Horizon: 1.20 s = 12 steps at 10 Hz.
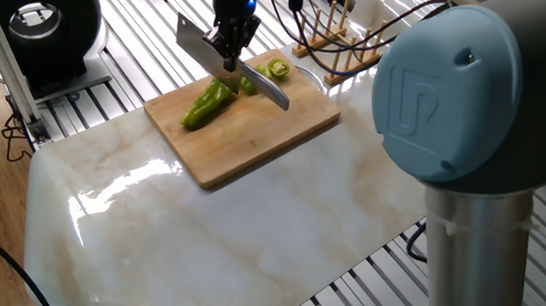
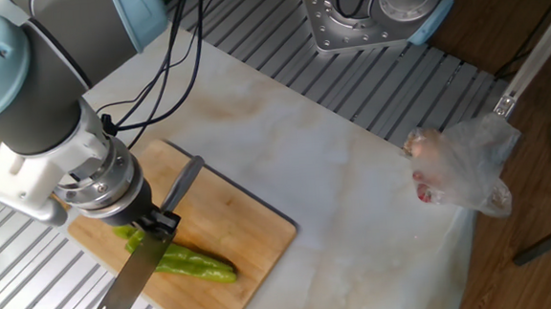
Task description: Chop the chili peppers
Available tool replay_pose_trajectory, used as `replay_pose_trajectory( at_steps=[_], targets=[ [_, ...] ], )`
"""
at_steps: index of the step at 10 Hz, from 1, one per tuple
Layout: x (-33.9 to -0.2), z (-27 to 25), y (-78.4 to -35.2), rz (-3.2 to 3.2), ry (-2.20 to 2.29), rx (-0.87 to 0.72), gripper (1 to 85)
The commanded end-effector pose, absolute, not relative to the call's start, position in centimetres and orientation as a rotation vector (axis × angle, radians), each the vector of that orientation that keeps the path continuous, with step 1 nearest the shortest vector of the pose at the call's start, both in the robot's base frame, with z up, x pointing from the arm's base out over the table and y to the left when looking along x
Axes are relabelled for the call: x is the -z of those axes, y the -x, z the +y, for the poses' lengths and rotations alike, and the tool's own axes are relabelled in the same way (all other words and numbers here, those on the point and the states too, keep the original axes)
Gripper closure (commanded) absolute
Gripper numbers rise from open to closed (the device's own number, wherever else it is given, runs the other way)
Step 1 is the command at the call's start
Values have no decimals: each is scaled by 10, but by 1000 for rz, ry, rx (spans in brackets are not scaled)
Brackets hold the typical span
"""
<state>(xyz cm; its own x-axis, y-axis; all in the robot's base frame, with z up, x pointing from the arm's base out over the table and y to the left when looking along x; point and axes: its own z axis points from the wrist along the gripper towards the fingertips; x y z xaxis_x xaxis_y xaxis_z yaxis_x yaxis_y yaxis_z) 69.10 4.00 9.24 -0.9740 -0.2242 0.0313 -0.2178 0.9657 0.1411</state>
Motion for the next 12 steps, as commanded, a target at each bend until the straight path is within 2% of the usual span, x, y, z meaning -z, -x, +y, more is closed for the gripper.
replay_pose_trajectory(
  at_steps=[1,12],
  targets=[
    [-95,41,-693,-3072,-375,266,843],
    [-84,42,-693,-3069,-450,338,843]
  ],
)
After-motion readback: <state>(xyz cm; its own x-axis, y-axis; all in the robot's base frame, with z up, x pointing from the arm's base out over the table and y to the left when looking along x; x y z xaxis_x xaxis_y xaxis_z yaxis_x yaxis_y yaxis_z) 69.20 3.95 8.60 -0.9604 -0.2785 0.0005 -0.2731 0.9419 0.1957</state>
